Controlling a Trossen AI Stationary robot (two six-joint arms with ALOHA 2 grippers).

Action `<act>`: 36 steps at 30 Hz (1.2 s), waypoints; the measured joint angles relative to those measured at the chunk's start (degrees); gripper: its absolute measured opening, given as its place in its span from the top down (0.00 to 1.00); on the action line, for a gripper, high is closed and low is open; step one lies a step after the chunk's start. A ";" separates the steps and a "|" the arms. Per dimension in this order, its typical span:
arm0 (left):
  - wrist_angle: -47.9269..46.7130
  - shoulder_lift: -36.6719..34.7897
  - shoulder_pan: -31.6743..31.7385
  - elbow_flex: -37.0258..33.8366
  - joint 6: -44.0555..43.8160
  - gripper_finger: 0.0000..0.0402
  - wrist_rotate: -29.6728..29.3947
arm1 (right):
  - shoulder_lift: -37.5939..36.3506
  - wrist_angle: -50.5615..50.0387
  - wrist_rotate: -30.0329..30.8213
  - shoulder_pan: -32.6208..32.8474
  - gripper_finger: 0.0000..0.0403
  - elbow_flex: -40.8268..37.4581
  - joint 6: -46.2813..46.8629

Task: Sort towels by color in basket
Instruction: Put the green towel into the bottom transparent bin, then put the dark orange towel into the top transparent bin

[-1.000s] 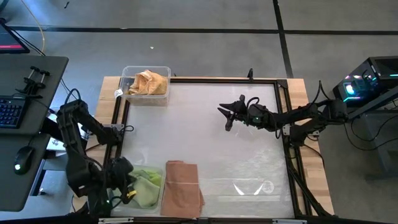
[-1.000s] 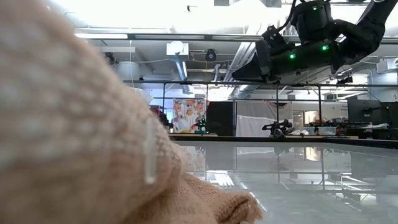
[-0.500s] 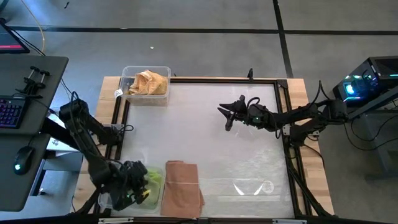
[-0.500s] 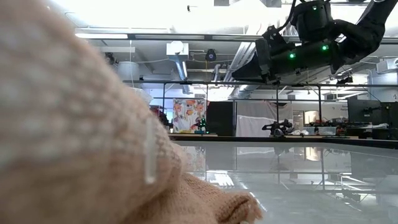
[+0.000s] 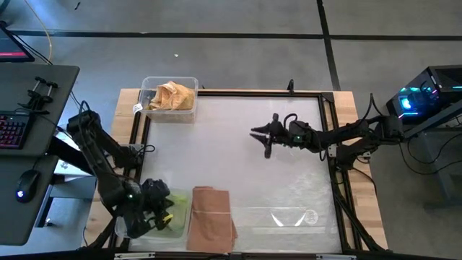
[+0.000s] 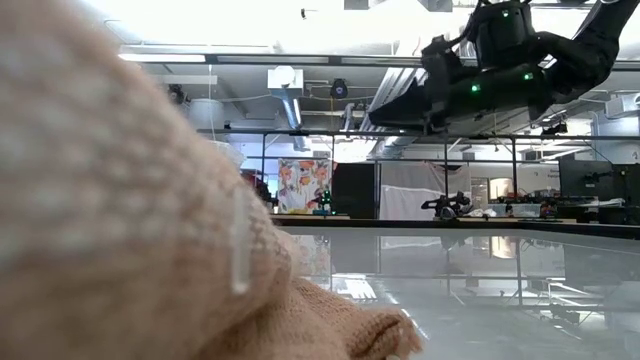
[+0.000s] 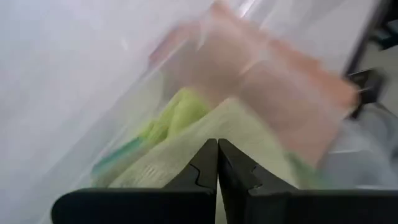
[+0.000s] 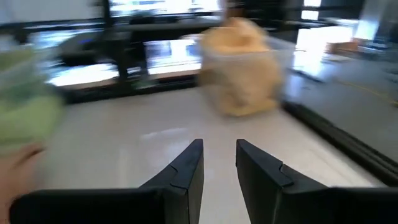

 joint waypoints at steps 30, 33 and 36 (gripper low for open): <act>4.70 7.89 0.47 5.52 29.58 1.00 -50.11 | 18.19 -21.60 -0.10 25.51 0.45 24.11 0.82; 6.05 10.91 1.49 5.52 29.40 1.00 -55.71 | 25.80 -22.55 -3.45 25.51 0.46 30.38 -1.71; 7.95 13.12 2.59 5.52 28.99 1.00 -55.53 | 32.34 -26.26 -7.97 25.59 0.48 37.01 -4.51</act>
